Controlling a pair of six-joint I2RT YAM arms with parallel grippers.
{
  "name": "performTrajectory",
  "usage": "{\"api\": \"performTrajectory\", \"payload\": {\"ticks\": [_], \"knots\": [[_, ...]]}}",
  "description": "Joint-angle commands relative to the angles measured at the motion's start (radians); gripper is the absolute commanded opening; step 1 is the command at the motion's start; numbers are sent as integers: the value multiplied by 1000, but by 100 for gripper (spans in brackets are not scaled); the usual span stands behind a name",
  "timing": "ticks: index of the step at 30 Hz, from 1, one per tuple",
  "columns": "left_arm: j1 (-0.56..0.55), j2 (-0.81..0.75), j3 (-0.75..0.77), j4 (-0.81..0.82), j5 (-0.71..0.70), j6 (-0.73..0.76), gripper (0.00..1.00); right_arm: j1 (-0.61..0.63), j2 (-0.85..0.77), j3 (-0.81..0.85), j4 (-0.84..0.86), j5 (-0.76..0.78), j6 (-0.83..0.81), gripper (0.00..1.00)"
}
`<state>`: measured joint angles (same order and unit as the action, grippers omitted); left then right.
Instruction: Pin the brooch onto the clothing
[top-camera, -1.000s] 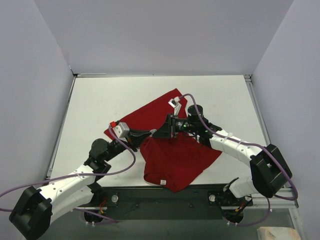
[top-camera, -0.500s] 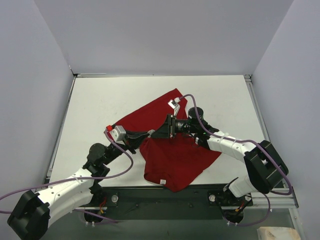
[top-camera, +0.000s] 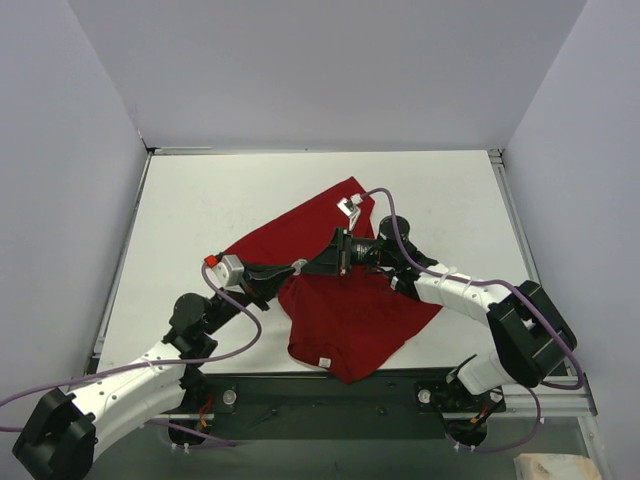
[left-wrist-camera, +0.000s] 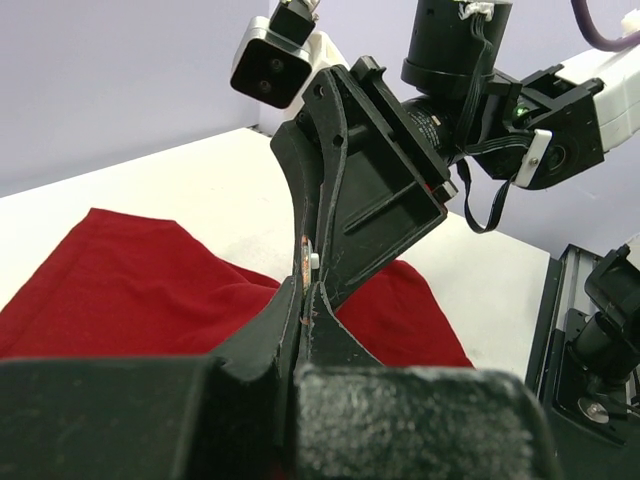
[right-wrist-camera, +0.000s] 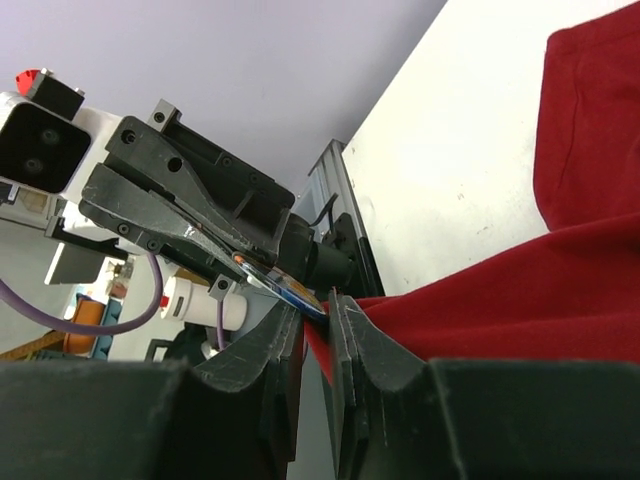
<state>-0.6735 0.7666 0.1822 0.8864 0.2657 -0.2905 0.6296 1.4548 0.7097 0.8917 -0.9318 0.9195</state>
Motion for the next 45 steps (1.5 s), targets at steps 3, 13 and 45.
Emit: {"api": "performTrajectory", "payload": {"ticks": [3, 13, 45], "knots": [[-15, -38, -23, -56, 30, -10, 0, -28, -39, -6, 217, 79, -2, 44], [-11, -59, -12, -113, 23, 11, 0, -28, -209, 8, -137, 186, -278, 88], [69, 55, 437, -885, -418, -99, 88, -160, -119, 241, -631, 441, -413, 100]]}}
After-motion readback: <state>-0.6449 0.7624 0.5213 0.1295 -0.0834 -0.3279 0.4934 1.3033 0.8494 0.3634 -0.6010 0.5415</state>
